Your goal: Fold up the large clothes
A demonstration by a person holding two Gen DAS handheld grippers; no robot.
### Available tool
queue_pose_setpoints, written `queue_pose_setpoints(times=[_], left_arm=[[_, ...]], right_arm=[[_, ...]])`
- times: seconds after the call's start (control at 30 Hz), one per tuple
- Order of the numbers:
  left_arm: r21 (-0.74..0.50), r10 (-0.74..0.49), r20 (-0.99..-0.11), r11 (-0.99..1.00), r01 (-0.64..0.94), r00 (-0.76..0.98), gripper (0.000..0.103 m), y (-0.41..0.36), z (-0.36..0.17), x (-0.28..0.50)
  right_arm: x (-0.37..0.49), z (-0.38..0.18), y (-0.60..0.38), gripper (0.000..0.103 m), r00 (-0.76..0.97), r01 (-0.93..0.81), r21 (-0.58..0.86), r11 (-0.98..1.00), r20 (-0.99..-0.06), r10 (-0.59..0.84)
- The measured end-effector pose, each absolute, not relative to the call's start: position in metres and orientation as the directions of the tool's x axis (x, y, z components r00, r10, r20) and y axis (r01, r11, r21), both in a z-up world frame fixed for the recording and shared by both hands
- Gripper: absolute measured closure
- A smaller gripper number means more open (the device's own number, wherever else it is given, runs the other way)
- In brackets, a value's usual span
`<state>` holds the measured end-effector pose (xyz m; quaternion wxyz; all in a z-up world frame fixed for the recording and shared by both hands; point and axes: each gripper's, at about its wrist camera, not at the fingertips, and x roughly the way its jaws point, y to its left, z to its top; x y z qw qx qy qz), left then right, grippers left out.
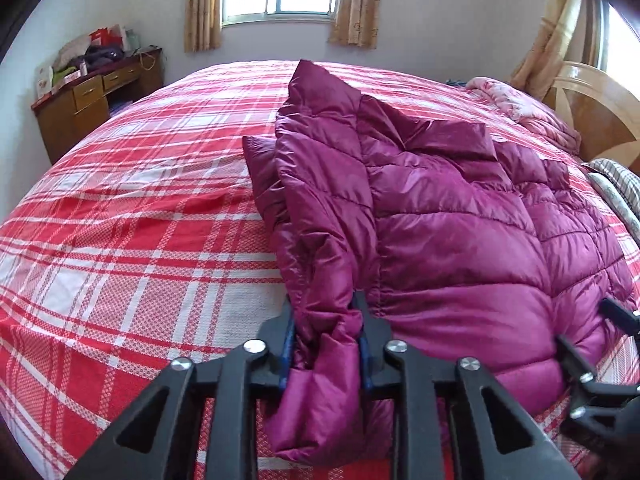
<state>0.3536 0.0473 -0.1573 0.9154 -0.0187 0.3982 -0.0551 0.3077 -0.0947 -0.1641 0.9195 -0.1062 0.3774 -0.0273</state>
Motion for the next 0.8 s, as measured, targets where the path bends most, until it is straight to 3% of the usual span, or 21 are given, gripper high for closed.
queue_pose_setpoints(times=[0.23,0.3,0.37,0.47,0.6,0.8], left_arm=[[-0.037,-0.122,-0.646,0.991,0.129,0.753,0.091,0.041,-0.107,0.337],[0.012,-0.117,-0.613,0.987,0.158,0.781,0.091,0.027,-0.085,0.332],[0.088,-0.099,-0.589,0.979,0.185,0.802,0.091,0.005,-0.066,0.326],[0.172,-0.111,-0.541,0.956,0.239,0.834,0.091,-0.031,-0.037,0.318],[0.266,-0.155,-0.481,0.912,0.312,0.863,0.091,-0.087,-0.014,0.309],[0.318,-0.258,-0.483,0.839,0.442,0.837,0.091,-0.179,-0.019,0.303]], right_arm=[[0.313,-0.168,-0.098,0.009,0.706,-0.047,-0.212,0.976,-0.699,-0.118],[0.310,-0.164,-0.102,0.009,0.713,-0.058,-0.195,0.979,-0.694,-0.096],[0.304,-0.154,-0.109,0.017,0.723,-0.066,-0.173,0.983,-0.687,-0.072],[0.287,-0.130,-0.126,0.017,0.771,-0.040,-0.149,0.988,-0.633,-0.064],[0.278,-0.114,-0.170,0.013,0.789,0.066,-0.160,0.985,-0.596,-0.150],[0.288,-0.139,-0.243,0.013,0.696,0.222,-0.179,0.959,-0.659,-0.284]])
